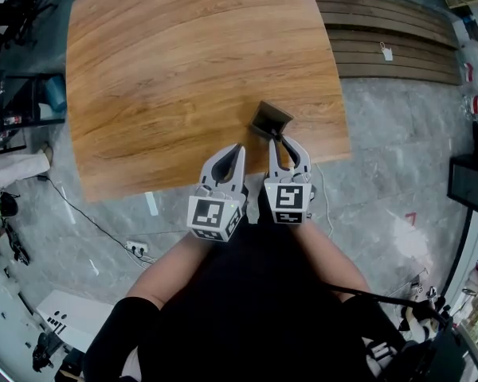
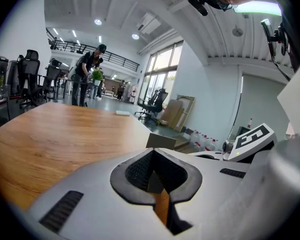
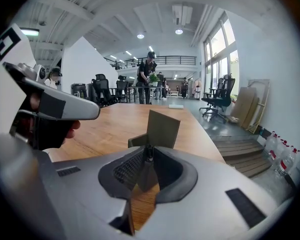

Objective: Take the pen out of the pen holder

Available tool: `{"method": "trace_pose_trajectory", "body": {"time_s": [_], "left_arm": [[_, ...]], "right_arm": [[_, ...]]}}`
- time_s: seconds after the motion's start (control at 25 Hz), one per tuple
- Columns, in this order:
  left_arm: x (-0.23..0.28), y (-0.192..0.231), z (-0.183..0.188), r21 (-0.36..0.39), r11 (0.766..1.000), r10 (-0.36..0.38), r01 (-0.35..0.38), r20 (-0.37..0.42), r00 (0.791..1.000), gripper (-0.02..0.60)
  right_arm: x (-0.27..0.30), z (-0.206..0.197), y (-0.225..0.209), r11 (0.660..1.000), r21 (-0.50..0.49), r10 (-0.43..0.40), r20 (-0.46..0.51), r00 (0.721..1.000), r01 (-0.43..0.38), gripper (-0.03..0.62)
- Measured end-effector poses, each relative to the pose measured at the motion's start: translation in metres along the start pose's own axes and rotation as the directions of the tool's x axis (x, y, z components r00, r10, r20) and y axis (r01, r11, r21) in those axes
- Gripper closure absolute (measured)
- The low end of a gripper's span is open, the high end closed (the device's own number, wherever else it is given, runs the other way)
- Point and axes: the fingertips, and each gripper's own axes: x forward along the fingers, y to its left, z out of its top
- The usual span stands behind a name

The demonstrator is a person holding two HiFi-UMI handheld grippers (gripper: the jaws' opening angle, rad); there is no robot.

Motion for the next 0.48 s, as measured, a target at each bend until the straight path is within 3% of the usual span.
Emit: {"method": "trace_pose_trajectory", "body": {"time_s": [0.28,0.48], "left_arm": [[-0.003,-0.009,0.025,0.037,0.999,-0.012,0.01,0.059,0.998,0.575],[-0.011,-0.018,0.066,0.081,0.996,-0.031,0.02,0.135,0.99,0.575]], "right_arm": [[-0.029,0.042,-0.001,1.0,0.007,0.007,0.109,0.994,-0.008,0.557],[-0.059,0.1,-0.002,1.0,-0.013,0.011,0.243,0.97,-0.008,0.574]]}}
